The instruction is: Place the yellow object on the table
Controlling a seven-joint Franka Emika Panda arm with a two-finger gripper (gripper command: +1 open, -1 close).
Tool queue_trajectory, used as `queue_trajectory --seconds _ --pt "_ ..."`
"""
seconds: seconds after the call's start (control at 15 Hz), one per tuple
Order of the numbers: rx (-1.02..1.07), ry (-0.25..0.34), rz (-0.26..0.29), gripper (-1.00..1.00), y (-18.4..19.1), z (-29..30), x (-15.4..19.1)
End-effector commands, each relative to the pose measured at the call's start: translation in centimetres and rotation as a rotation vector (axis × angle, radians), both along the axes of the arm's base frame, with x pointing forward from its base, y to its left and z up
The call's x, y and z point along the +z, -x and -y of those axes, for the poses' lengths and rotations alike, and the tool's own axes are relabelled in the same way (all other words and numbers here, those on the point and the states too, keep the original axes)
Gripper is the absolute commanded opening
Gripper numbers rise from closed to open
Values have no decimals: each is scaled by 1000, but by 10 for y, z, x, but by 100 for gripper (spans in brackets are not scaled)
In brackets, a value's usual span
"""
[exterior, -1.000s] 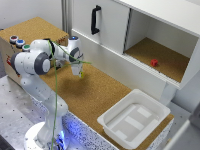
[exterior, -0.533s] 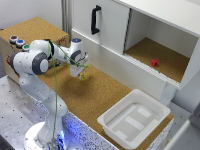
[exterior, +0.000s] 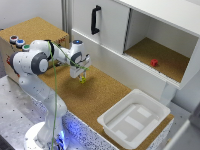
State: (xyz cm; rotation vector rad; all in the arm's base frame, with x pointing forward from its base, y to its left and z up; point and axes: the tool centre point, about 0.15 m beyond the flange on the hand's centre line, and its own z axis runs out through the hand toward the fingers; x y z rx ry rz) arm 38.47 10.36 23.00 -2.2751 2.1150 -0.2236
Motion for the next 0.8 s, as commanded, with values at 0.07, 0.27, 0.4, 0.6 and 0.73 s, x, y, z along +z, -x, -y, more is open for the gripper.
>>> queue_trajectory --seconds 0.07,0.27,0.4,0.6,0.73 --pt "75 -5 8 100 11 -19 26" --pt "94 -6 10 100 12 -20 27" --pt "94 -6 10 100 12 -20 27" --pt "148 55 47 100 9 -13 29" --pt "257 42 28 100 9 -11 36"
